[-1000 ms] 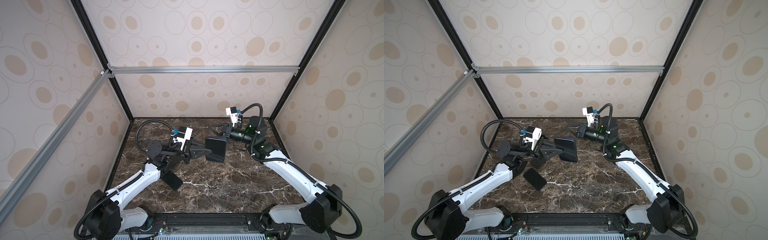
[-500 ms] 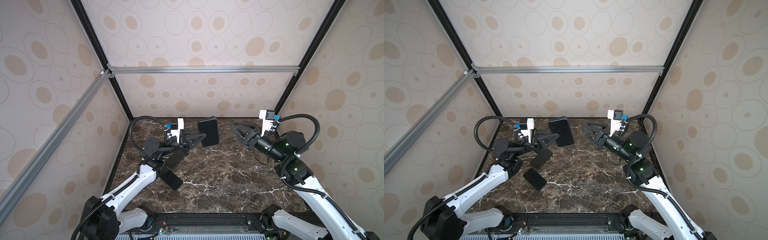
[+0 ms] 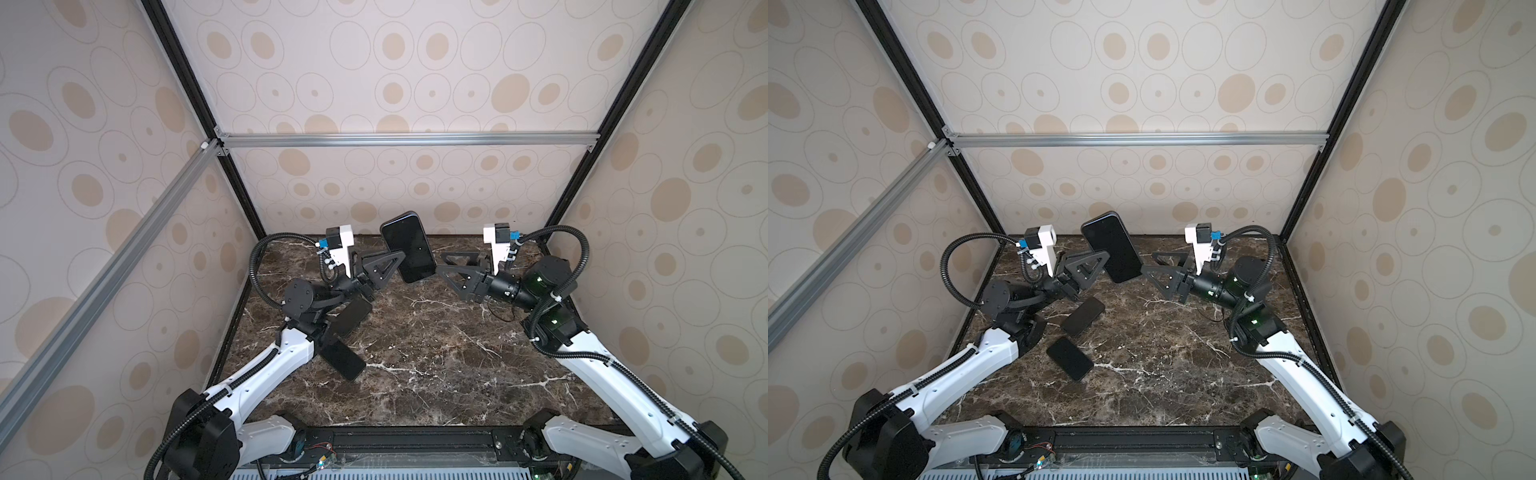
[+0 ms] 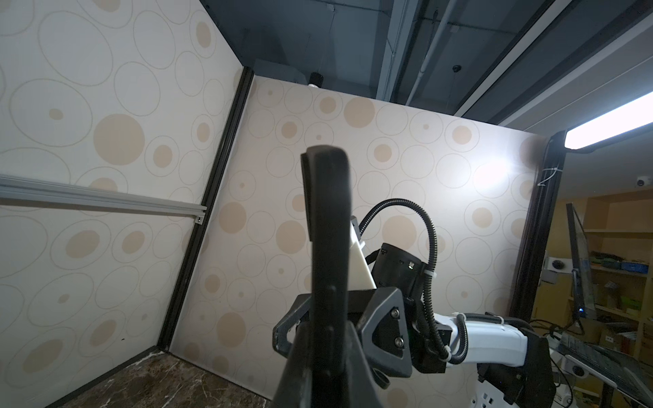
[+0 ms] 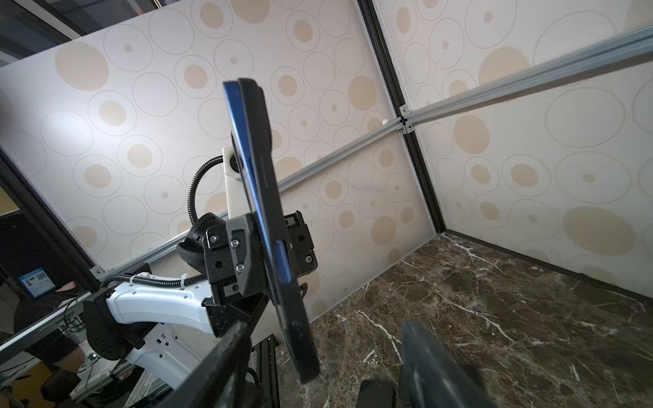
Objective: Take the phone out of the phone case
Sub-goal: 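Close the right gripper on the phone's free end opposite the left gripper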
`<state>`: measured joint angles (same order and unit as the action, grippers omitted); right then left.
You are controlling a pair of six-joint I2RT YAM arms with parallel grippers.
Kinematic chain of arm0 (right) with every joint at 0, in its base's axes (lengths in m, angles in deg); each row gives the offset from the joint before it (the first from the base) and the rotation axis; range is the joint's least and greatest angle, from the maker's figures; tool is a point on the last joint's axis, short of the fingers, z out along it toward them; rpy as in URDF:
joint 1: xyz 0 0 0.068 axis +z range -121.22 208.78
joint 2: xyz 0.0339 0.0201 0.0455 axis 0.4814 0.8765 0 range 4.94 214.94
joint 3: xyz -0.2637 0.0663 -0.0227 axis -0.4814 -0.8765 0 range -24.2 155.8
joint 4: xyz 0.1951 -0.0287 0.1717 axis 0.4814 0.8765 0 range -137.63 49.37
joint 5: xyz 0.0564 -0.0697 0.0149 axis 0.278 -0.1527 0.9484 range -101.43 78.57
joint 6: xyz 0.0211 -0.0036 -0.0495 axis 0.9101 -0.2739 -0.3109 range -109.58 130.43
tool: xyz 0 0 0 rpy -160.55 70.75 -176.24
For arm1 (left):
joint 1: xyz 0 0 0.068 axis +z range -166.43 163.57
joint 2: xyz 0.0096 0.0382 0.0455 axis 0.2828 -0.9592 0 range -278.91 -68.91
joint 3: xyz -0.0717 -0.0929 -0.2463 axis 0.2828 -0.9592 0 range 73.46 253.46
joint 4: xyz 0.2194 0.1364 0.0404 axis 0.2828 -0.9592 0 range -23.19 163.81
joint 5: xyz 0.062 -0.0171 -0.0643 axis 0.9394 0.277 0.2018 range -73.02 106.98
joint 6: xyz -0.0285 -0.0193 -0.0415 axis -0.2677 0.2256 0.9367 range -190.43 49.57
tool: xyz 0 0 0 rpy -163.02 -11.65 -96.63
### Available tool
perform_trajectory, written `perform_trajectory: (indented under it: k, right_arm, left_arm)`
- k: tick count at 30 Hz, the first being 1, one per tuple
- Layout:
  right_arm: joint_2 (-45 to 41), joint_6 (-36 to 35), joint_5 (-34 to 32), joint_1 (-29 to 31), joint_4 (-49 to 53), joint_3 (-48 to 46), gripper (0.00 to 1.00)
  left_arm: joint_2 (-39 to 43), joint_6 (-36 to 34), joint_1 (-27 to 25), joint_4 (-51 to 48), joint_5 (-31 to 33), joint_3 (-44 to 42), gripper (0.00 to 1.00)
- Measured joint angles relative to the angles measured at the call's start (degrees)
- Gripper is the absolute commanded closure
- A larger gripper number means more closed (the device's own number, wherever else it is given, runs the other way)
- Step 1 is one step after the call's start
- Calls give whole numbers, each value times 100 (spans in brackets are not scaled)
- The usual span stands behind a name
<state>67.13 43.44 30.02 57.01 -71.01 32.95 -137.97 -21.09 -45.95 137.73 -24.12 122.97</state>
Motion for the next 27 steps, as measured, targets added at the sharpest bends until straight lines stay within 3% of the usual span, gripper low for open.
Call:
perform_trajectory:
  k: [15, 21, 27]
  right_arm:
    - [444, 702, 505, 354, -1204, -15, 74]
    - [632, 894, 498, 444, -1482, -15, 80]
    - [680, 866, 518, 483, -1740, -15, 93]
  left_arm:
    - [-17, 260, -9, 264, 188, -37, 100]
    - [-55, 310, -22, 332, 201, -37, 100]
    - [-68, 568, -50, 356, 348, -37, 100]
